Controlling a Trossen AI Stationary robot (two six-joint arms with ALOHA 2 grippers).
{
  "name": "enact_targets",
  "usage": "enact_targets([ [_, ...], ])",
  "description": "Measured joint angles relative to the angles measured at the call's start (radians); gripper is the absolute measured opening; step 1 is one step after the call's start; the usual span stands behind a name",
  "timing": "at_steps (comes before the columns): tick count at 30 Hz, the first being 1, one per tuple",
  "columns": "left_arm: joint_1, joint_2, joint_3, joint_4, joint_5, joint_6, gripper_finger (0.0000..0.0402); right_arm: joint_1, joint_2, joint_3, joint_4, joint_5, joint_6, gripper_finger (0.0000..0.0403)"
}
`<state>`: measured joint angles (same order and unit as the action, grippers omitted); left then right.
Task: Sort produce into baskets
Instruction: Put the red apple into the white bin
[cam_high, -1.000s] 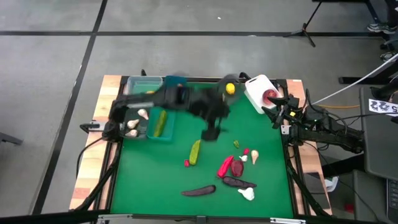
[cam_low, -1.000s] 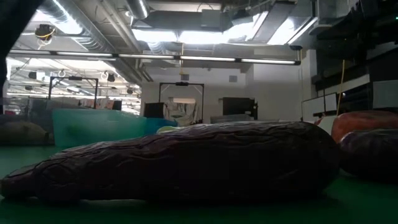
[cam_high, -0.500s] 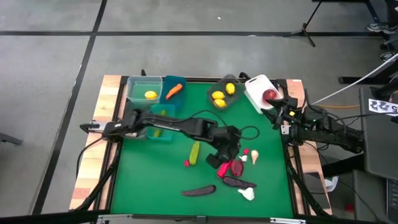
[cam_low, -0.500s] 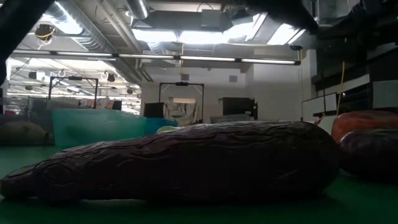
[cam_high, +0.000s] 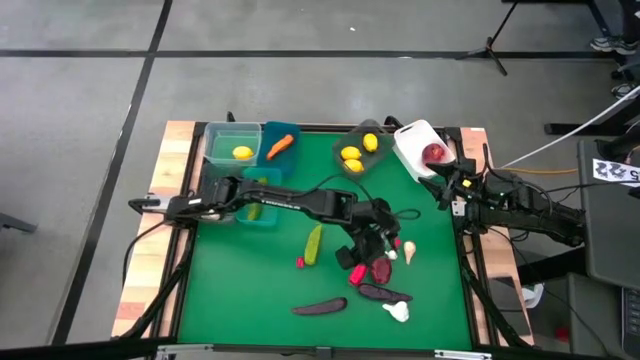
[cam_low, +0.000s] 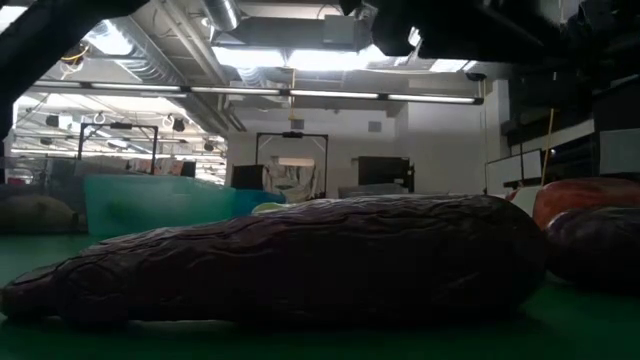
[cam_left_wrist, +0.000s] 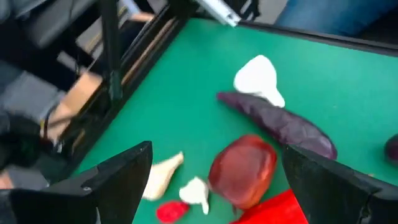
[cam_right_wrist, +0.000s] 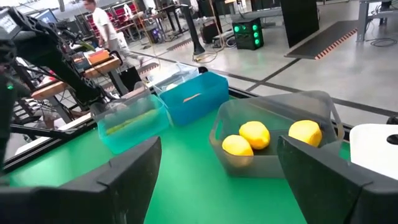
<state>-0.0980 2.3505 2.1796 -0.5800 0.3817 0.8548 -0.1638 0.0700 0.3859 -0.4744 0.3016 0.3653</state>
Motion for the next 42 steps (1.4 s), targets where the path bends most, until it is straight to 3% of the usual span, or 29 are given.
enact_targets([
  [11, 0.004, 0.045, -0.002, 0.06, 0.052, 0.09, 0.0353, 0.0, 0.0, 0.0, 0.001, 0.001, 0.028, 0.0319],
  [25, 0.026, 0.155, -0.001, 0.113, 0.218, 0.111, 0.0353, 0.0, 0.0, -0.001, -0.014, 0.004, 0.03, 0.0319],
  [42, 0.068, 0.222, -0.001, 0.187, 0.326, 0.088, 0.0353, 0.0, 0.0, -0.001, -0.017, 0.02, 0.03, 0.0319],
])
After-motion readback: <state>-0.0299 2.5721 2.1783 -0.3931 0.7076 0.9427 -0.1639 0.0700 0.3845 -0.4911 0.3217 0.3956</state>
